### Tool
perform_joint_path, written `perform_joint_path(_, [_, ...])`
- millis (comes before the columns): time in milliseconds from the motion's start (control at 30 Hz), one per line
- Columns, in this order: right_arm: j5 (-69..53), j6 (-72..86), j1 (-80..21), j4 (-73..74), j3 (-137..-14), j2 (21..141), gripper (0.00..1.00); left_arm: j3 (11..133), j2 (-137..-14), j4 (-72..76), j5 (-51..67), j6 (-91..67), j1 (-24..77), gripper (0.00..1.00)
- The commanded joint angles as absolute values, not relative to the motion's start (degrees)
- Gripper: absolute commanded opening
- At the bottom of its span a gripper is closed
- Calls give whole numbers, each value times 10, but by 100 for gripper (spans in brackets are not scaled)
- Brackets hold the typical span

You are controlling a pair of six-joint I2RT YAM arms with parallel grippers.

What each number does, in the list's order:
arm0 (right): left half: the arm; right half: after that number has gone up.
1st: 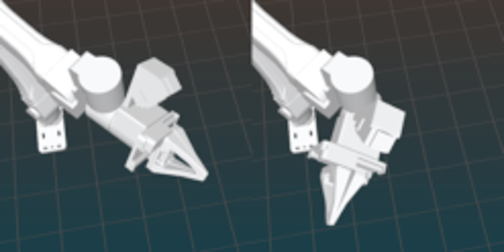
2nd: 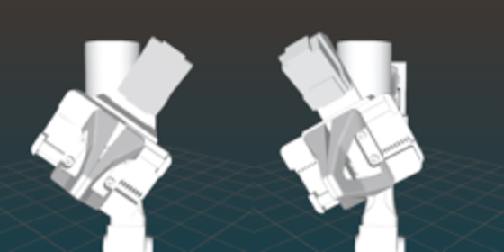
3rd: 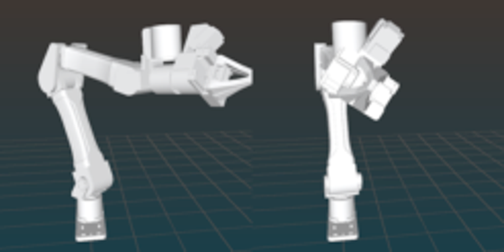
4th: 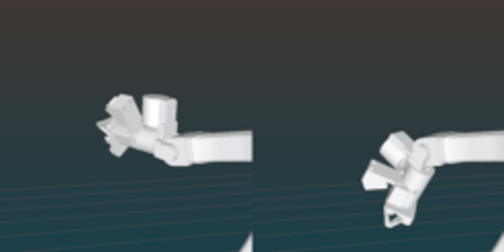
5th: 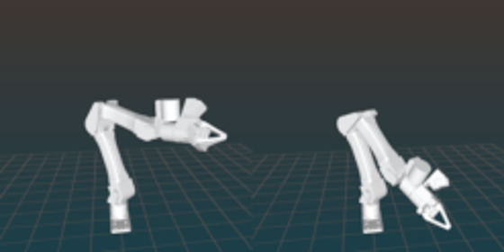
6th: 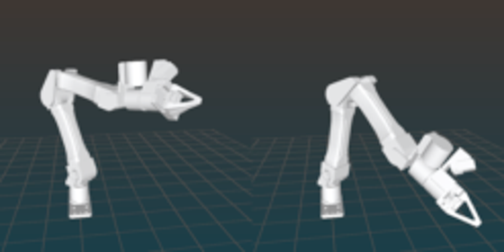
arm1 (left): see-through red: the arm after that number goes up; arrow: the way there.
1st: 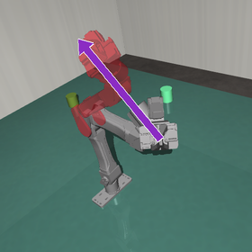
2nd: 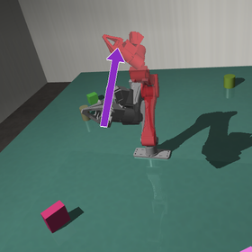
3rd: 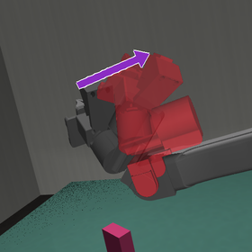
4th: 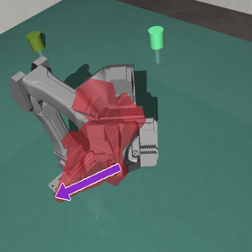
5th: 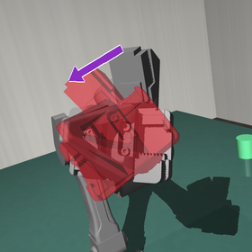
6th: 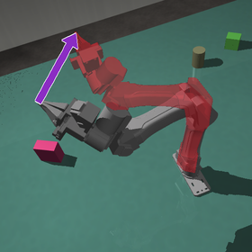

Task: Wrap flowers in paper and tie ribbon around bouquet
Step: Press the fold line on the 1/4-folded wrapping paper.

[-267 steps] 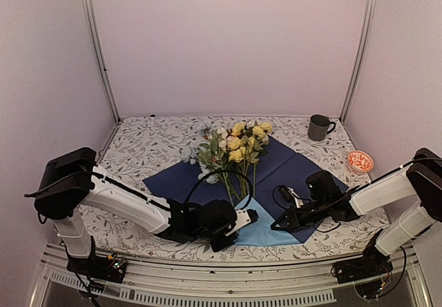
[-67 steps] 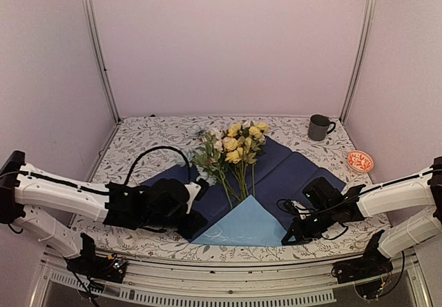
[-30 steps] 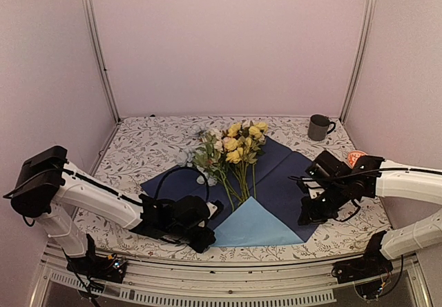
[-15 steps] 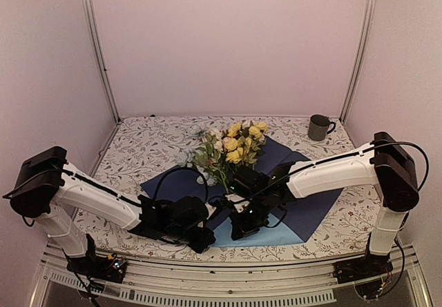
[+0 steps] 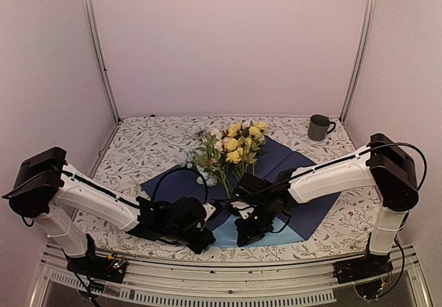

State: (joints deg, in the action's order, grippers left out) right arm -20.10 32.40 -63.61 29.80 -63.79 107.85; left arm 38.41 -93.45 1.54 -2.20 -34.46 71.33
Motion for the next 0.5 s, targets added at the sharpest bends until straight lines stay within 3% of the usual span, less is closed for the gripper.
perform_joint_path(0, [-182,341,-635,355,-575,1070,0,350,-943,-43,-16,-347,709,7])
perform_joint_path(467, [-155,350,-584,355,-468,960,1,351,-941,-59,-17,-350,708,7])
